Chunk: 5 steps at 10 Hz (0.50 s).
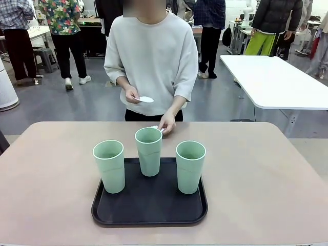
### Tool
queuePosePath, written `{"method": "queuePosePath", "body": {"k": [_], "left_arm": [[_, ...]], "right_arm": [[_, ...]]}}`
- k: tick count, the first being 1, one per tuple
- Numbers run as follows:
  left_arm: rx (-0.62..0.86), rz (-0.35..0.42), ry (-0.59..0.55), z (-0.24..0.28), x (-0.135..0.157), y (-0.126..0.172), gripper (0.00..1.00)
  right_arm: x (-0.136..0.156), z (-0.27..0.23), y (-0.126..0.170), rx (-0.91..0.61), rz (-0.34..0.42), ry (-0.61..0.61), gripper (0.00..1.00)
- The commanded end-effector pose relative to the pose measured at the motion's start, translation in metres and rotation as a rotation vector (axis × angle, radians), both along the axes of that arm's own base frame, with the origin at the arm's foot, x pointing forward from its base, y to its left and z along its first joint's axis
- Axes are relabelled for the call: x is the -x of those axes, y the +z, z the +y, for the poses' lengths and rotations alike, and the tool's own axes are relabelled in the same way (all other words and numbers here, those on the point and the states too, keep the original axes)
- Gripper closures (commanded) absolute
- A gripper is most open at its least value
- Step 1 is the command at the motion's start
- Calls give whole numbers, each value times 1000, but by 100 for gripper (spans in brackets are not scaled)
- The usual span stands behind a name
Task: Place coasters on the table and set cups on them.
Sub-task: Pick up one Reusable plastic cup and place it on a coaster set by the human.
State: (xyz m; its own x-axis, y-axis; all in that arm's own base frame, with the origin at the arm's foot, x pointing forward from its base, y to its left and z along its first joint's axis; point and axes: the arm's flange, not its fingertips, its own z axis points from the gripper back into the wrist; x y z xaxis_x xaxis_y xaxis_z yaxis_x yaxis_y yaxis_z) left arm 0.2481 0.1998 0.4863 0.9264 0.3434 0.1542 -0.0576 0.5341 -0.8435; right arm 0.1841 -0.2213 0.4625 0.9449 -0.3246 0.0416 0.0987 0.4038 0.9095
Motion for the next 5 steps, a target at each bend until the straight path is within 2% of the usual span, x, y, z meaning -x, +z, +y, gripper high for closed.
{"method": "queuePosePath", "body": {"k": [1,5], "left_arm": [[12,-14,-1,2,1,0,0],[12,-14,-1,2,1,0,0]], "right_arm": [[0,0,-2,-14,-8,-2,0],[0,0,-2,-14,-8,-2,0]]}}
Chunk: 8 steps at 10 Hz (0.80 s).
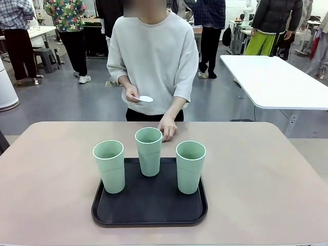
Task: Place coasters on the table and set cups on them.
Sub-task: Pick up one Reusable plastic cup and place it on a coaster set by the human.
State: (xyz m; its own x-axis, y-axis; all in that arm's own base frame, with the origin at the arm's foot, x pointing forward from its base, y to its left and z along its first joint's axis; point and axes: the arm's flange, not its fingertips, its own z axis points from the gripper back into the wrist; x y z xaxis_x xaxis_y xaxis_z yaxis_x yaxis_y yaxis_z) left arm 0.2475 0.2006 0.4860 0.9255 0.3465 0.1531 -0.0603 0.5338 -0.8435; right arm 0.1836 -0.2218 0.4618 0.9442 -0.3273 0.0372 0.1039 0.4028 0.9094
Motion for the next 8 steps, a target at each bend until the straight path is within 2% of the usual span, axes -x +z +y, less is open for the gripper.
{"method": "queuePosePath", "body": {"k": [1,8], "left_arm": [[12,-15,-5,1,0,0,0],[12,-15,-5,1,0,0,0]], "right_arm": [[0,0,-1,-13,-12,1,0],[0,0,-1,-13,-12,1,0]]}}
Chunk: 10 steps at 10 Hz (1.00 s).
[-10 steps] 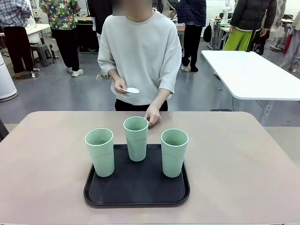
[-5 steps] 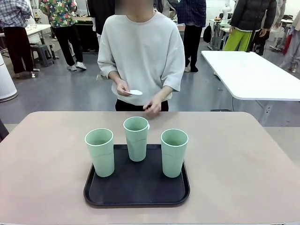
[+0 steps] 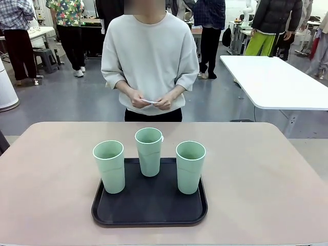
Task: Place coasters on the table and set cups on them.
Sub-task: Pick up one Reusable plastic cup and place it on a coaster set by the human.
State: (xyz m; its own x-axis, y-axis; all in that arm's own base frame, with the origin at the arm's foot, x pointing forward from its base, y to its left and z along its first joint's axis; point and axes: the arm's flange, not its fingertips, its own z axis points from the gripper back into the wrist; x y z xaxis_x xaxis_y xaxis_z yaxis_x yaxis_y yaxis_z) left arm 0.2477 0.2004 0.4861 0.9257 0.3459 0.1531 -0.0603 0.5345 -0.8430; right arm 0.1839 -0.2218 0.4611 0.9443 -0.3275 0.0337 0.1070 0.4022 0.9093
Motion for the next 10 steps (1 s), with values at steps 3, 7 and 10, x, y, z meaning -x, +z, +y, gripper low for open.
{"method": "queuePosePath", "body": {"k": [3,7,10], "left_arm": [[-209,-27,20,-4,-27,22,0],[-796,-141,-161,-99,-108,101,0],[-1054,-314,-559,-197,-122,83,0]], "right_arm": [[0,0,0,-13,-16,1,0],[0,0,0,-13,-16,1,0],[0,0,0,-13,-16,1,0]]}}
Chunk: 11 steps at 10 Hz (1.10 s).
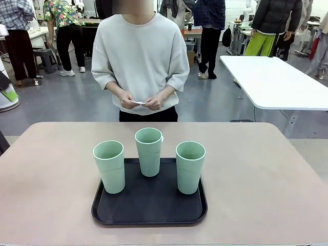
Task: Place coasters on the table and set cups on them.
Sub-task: Pick up one Reusable plastic cup and place it on a coaster set by the human.
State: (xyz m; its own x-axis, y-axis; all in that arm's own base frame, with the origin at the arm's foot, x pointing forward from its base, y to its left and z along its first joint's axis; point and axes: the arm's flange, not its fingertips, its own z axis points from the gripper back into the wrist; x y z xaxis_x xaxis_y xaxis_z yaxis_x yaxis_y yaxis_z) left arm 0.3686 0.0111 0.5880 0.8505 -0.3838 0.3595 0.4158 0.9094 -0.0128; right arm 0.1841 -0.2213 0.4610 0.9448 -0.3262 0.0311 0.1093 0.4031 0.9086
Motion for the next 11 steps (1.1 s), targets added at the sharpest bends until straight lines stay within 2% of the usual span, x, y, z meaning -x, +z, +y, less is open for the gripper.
{"method": "queuePosePath", "body": {"k": [1,2,4,6,7,8,11], "left_arm": [[-135,1,-226,-31,2,-27,0],[-152,33,-289,-50,9,-36,0],[-180,43,-398,-71,20,-46,0],[-196,84,-473,-86,30,-64,0],[-129,84,-446,-82,28,-62,0],[-183,79,-430,-93,24,-59,0],[-183,79,-430,-93,24,-59,0]], "right_arm": [[0,0,0,-14,-19,0,0],[0,0,0,-14,-19,0,0],[0,0,0,-14,-19,0,0],[0,0,0,-14,-19,0,0],[0,0,0,-14,-19,0,0],[0,0,0,-14,-19,0,0],[0,0,0,-14,-19,0,0]]}}
